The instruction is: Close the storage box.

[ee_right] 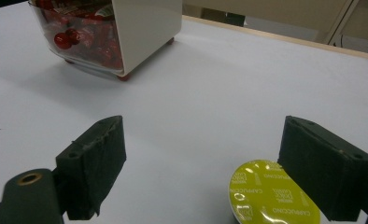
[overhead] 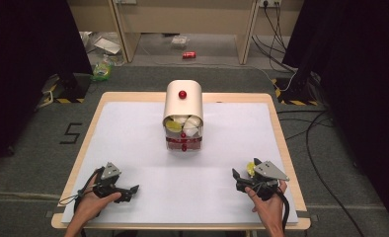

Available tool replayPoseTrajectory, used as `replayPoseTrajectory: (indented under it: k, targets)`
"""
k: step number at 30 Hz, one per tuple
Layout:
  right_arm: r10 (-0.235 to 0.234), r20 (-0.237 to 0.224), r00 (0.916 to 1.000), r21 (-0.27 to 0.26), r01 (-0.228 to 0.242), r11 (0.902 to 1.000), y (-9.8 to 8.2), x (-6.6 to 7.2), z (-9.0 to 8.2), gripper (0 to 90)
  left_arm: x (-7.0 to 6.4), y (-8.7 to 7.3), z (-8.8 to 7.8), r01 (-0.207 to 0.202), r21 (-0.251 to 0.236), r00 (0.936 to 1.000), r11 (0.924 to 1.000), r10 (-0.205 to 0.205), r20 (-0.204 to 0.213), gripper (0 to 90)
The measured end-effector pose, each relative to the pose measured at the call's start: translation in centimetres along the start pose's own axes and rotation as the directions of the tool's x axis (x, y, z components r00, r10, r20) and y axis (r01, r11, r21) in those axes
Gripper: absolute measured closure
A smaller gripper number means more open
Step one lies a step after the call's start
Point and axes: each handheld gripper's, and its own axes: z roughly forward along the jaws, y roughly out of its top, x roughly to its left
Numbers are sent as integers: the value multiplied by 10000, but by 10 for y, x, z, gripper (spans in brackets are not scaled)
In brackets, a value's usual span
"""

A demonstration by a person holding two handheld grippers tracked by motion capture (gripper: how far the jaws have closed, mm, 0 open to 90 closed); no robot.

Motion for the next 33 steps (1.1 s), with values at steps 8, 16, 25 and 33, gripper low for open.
replayPoseTrajectory:
  k: [8, 16, 25, 33]
  targets:
    - [39, 197, 9998, 52, -41, 10000, -5, -4, -7, 152, 0, 0, 0, -8, 6, 10000, 10000, 8, -2, 0]
    - [95, 372, 9993, 242, -104, 9997, -12, -8, -13, 152, 0, 0, 0, -9, 4, 10000, 10000, 9, -6, 0]
    - [180, 514, 9985, 471, -204, 9987, -22, -13, -22, 152, 0, 0, 0, -7, 4, 10000, 10000, 7, -6, 0]
    - [194, 497, 9986, 755, -231, 9969, -29, -15, -28, 152, 0, 0, 0, -13, 5, 10000, 10000, 13, -7, 0]
